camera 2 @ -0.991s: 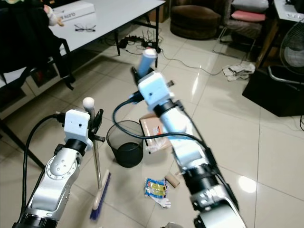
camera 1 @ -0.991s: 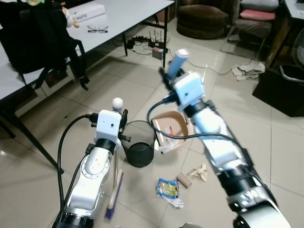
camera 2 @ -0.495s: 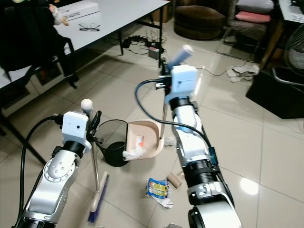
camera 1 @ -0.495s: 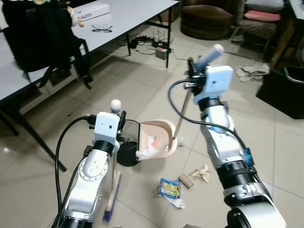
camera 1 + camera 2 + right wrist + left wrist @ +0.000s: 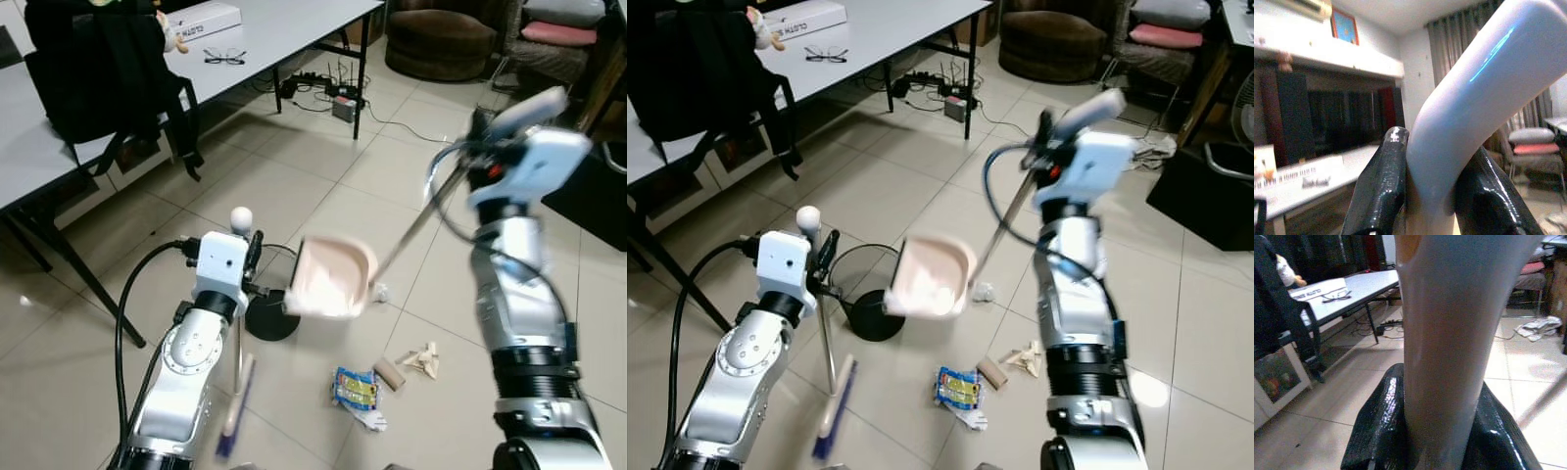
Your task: Sweep floor
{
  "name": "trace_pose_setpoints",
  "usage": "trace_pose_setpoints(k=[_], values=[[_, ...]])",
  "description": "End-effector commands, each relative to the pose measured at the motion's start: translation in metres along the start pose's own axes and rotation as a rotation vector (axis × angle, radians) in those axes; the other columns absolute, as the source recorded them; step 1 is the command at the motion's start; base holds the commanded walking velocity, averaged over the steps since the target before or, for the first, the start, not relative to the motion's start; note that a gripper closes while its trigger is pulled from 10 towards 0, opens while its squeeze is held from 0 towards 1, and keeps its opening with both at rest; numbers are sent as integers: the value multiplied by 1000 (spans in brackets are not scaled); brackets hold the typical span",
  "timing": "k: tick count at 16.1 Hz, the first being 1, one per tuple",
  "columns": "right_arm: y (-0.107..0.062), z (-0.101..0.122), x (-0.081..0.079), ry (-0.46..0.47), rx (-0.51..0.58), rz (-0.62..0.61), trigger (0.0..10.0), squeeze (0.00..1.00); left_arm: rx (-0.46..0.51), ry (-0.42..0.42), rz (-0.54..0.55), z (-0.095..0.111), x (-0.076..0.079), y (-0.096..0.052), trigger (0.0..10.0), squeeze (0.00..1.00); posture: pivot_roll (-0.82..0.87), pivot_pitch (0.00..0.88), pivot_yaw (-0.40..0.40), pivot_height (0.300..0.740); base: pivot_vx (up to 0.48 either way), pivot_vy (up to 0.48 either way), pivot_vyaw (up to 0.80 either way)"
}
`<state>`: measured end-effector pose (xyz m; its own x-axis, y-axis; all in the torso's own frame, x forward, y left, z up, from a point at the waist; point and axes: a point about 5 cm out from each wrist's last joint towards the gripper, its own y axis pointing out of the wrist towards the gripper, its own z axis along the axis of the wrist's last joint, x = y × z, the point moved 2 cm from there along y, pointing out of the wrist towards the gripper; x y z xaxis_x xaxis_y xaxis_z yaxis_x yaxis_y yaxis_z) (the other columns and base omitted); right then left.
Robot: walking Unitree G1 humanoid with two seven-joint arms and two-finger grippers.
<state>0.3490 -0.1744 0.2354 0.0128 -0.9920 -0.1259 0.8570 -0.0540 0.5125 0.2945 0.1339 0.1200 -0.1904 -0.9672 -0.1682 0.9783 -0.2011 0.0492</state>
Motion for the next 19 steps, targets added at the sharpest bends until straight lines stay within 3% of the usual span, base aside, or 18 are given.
trace_pose_setpoints(k=[1,5,7,14,19], values=[[6,22,-2,31,83,4,10000,0,30,-5,-5,9,-2,0,10000,0,-98,0,45,740,0,0,0],[10,26,-7,34,72,14,10000,0,21,30,-6,8,-4,1,10000,0,-96,0,46,740,0,0,0],[13,22,-12,-9,55,25,10000,0,41,39,5,12,-5,4,10000,0,-88,0,43,740,124,0,0],[15,19,-16,-5,30,23,10000,0,44,49,14,13,-9,4,10000,0,-82,0,41,740,356,0,686],[16,17,-10,21,16,-4,10000,0,48,31,21,12,-8,3,10000,0,-80,0,35,740,348,0,0]])
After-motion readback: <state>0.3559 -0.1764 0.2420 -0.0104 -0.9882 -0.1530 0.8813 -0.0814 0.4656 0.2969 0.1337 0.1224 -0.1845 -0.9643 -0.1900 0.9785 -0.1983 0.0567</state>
